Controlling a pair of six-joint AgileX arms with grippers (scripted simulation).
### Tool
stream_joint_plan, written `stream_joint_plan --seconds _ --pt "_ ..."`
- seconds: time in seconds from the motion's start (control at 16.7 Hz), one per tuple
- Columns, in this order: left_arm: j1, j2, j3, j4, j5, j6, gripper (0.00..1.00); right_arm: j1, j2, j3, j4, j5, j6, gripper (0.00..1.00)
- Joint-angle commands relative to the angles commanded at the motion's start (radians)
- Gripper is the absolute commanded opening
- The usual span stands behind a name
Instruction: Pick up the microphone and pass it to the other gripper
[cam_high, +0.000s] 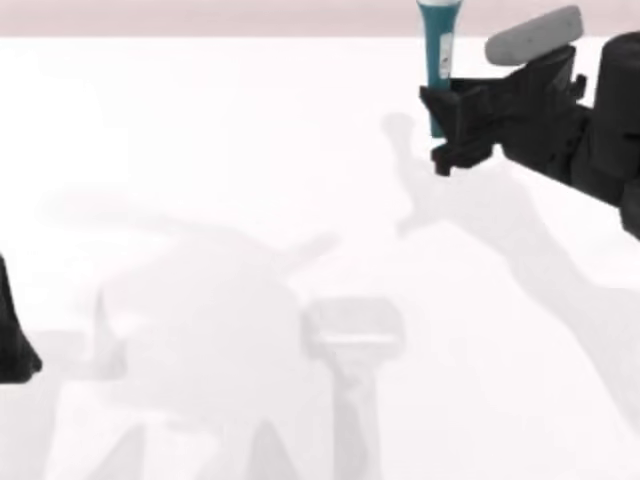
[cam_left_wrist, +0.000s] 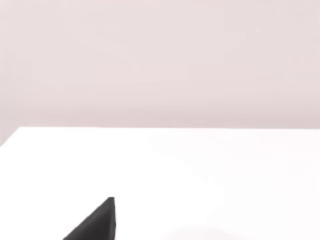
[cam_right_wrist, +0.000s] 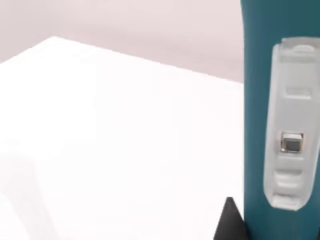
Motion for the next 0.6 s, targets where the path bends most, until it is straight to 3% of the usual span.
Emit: stream_joint_plan --seconds 0.18,0.3,0.6 --pt "0.0 0.0 0.0 0.0 0.0 0.0 1.0 -0.004 -0.072 -0.051 0.158 -0.059 -0.051 0.0" --pt "0.0 0.0 0.0 0.0 0.0 0.0 1.0 -0.007 -0.104 -0.069 0.21 -0.079 -0.071 0.0" --pt "0.0 0.0 0.0 0.0 0.0 0.0 1.0 -0.003 -0.108 -0.068 0.218 -0.082 -0.073 0.0"
